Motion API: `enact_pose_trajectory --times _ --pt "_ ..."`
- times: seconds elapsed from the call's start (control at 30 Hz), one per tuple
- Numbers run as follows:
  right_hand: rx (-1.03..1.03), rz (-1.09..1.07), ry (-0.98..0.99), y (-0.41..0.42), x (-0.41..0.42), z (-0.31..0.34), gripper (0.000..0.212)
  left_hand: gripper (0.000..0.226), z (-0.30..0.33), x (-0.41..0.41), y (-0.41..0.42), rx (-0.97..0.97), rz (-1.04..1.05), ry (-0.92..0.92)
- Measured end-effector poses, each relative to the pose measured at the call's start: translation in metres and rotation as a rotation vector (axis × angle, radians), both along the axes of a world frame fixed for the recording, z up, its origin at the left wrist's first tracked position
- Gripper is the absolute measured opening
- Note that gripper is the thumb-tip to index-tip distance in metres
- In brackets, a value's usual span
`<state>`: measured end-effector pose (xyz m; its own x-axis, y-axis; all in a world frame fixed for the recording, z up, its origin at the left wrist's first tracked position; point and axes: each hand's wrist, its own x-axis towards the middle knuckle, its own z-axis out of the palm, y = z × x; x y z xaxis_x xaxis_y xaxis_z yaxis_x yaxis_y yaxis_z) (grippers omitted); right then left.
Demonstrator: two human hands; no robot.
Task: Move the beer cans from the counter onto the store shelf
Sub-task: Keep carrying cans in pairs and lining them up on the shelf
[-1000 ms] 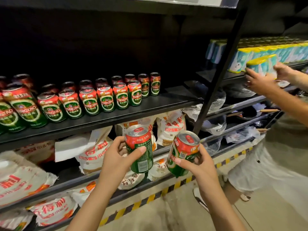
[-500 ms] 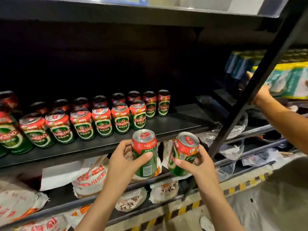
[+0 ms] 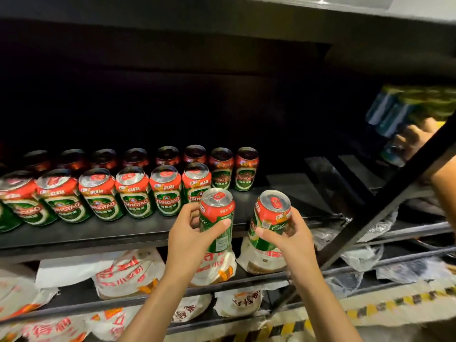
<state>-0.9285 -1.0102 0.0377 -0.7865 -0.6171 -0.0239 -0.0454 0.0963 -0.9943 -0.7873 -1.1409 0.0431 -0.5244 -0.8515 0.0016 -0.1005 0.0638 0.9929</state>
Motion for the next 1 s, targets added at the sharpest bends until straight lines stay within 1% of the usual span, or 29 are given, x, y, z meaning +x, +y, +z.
enact_pose_trajectory --times 0.1,0.33,0.5,0.63,0.8,1.0 --pt "-0.004 0.001 0.004 -0.009 -0.004 -0.002 0.067 0.046 -0.003 -0.005 -0.009 0.016 0.015 -0.025" --pt "-0.025 0.012 0.011 -0.027 -0.008 -0.002 0.058 0.044 -0.007 -0.02 -0.016 -0.014 0.01 -0.054" --pt "-0.038 0.017 0.039 -0.037 -0.018 -0.006 0.06 0.057 -0.018 -0.037 -0.015 -0.074 0.041 -0.098" --pt "-0.01 0.033 0.082 -0.044 -0.028 -0.011 0.056 0.064 -0.02 -0.047 -0.013 -0.161 0.102 -0.155" --pt "0.01 0.055 0.111 -0.051 -0.037 -0.016 0.059 0.062 -0.023 -0.055 -0.012 -0.186 0.131 -0.131" --pt "-0.014 0.042 0.089 -0.056 -0.044 -0.024 0.06 0.064 -0.035 -0.06 -0.01 -0.194 0.16 -0.08"
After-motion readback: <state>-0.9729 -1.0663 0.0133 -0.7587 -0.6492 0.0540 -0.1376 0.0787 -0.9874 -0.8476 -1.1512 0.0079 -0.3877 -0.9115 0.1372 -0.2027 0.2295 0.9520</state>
